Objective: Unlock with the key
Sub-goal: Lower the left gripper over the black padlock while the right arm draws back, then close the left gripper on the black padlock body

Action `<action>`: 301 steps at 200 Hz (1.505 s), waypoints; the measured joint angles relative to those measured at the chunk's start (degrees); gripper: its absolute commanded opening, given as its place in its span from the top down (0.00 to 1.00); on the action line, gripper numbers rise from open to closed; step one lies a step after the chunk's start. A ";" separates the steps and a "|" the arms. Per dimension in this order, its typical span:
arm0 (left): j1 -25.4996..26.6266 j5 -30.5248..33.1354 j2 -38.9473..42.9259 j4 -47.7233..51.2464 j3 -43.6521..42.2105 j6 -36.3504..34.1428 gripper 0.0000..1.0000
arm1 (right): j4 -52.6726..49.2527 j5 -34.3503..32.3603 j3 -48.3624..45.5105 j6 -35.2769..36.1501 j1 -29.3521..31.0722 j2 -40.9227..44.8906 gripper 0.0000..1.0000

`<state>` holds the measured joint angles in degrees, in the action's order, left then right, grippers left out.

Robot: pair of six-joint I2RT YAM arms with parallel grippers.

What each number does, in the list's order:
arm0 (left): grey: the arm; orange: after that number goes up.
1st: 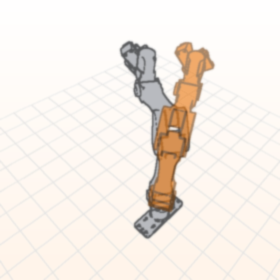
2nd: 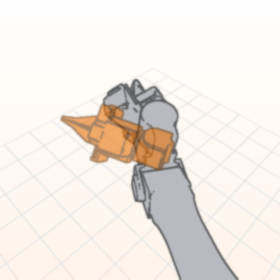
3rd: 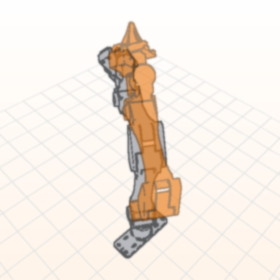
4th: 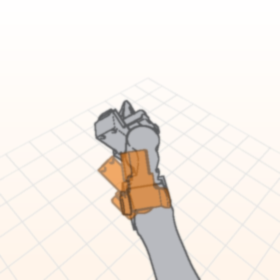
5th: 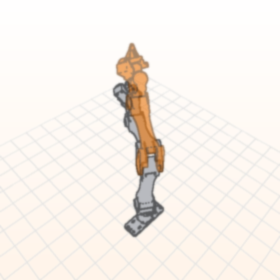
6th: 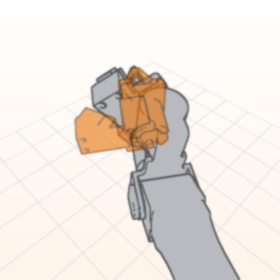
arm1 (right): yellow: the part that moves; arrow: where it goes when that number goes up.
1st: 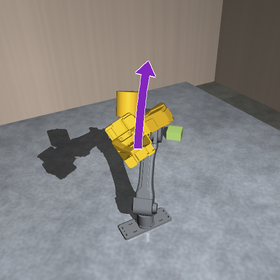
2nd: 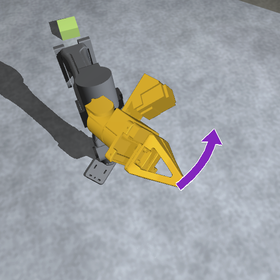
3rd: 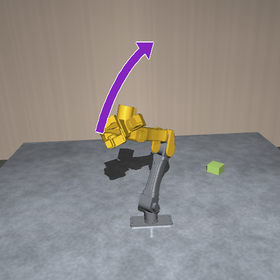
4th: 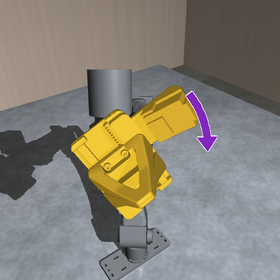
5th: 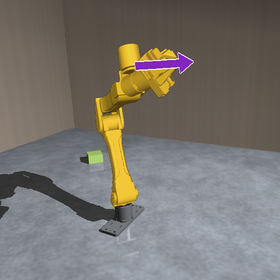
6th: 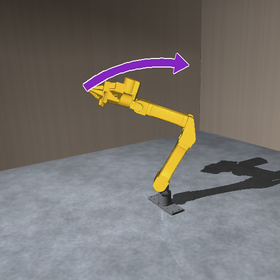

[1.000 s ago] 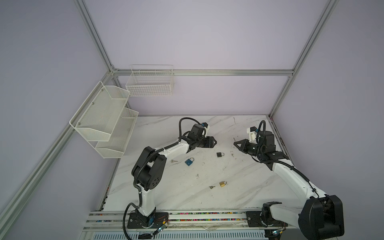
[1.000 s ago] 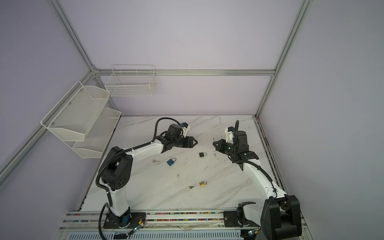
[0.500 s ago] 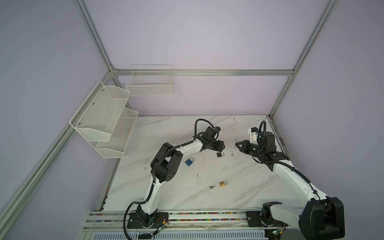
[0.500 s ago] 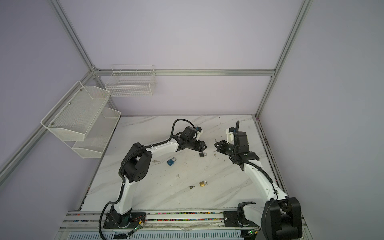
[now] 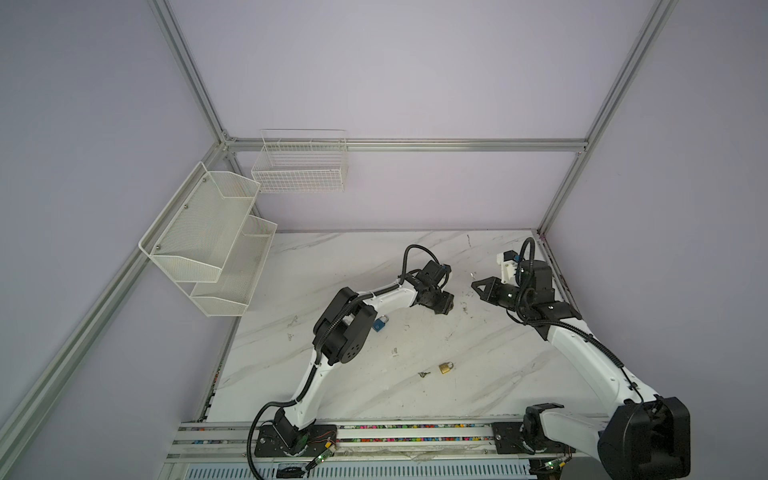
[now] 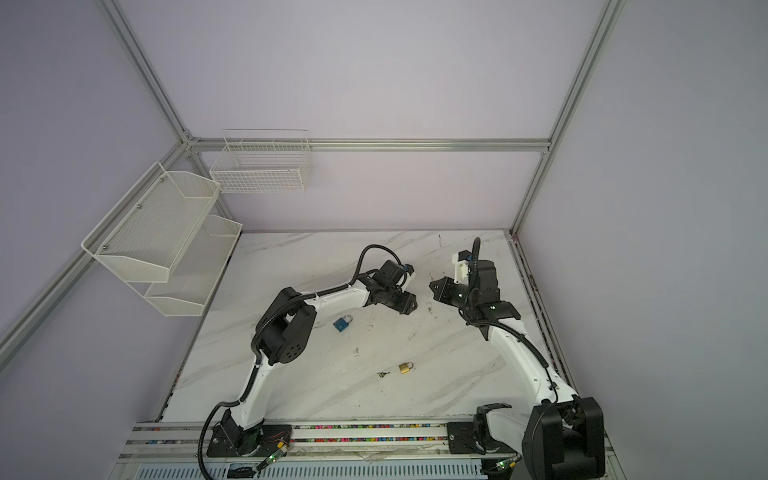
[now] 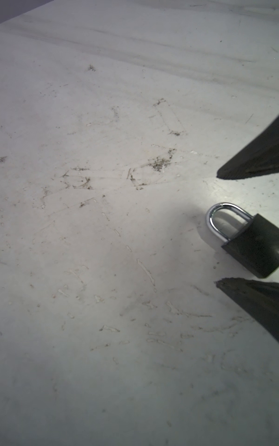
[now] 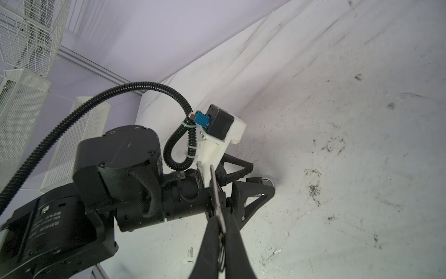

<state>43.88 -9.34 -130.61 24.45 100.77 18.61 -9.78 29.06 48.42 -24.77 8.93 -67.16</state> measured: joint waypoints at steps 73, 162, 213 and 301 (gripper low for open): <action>2.89 6.58 0.02 3.10 0.15 1.31 0.40 | -0.50 0.04 0.26 0.07 -0.17 0.11 1.00; 6.51 17.44 -0.94 12.55 3.98 7.61 0.49 | -2.32 0.07 1.68 0.02 -0.87 1.07 1.00; 7.08 21.29 -3.82 14.78 8.46 8.39 0.51 | -2.64 0.13 1.81 0.02 -1.14 1.25 1.00; 7.17 23.54 -5.11 15.80 10.36 8.35 0.55 | -2.69 0.55 1.81 0.04 -1.51 1.27 1.00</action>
<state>51.05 14.20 -135.72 40.25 111.13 26.96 -12.47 29.61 50.24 -24.73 7.42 -65.89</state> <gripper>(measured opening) 0.453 0.071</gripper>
